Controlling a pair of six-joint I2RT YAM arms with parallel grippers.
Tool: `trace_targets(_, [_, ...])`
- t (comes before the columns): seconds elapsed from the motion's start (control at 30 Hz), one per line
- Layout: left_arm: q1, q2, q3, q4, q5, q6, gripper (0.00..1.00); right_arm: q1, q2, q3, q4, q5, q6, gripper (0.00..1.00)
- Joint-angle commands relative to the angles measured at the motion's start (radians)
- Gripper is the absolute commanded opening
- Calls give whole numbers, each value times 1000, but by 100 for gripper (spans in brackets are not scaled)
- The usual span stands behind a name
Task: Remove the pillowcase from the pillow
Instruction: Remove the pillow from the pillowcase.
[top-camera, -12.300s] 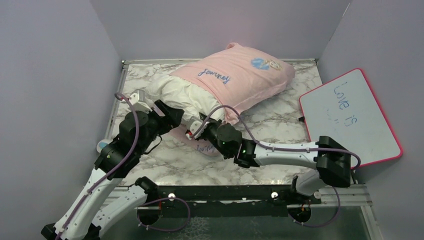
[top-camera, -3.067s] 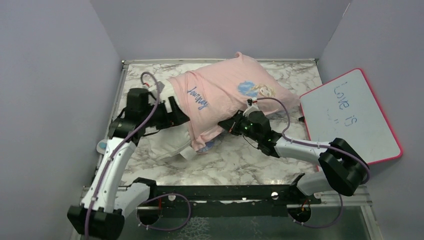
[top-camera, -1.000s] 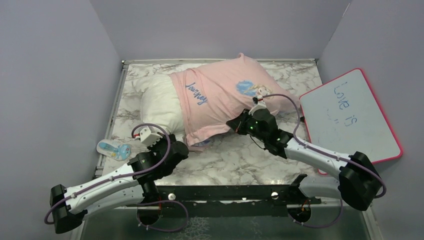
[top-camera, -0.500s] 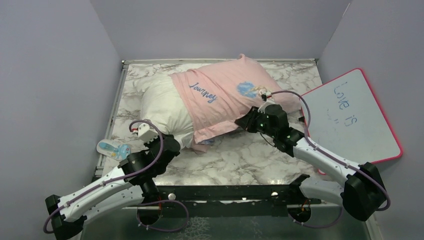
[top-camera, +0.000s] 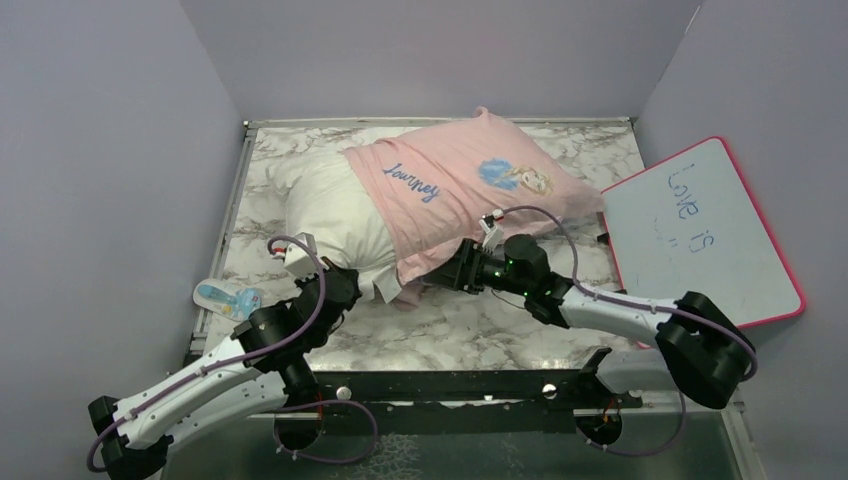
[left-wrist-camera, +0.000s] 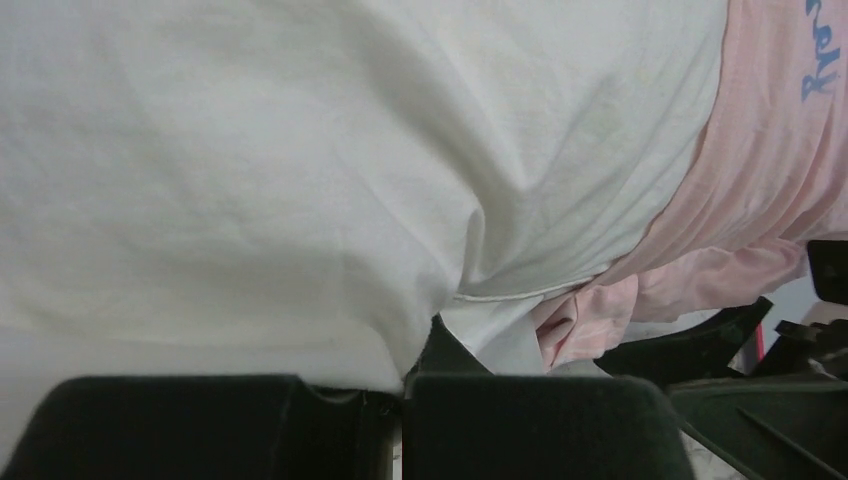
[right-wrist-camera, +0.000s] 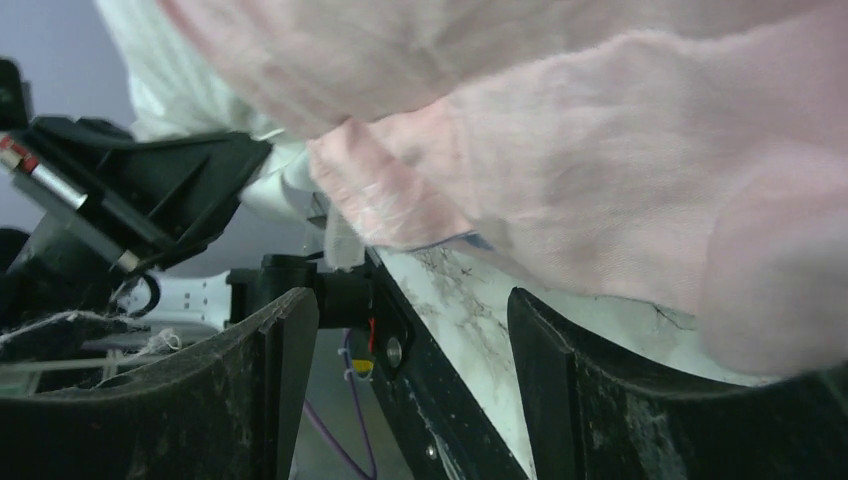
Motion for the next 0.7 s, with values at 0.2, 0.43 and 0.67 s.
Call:
trace_targets(0.2, [0, -78, 16, 58, 48, -14, 0, 108, 277, 141, 334, 294, 134, 68])
trace_targets(0.43, [0, -92, -2, 40, 57, -31, 0, 108, 228, 122, 245, 400, 74, 12])
trace_targets(0.67, [0, -167, 11, -60, 1, -57, 0, 81, -5, 49, -106, 785, -107, 1])
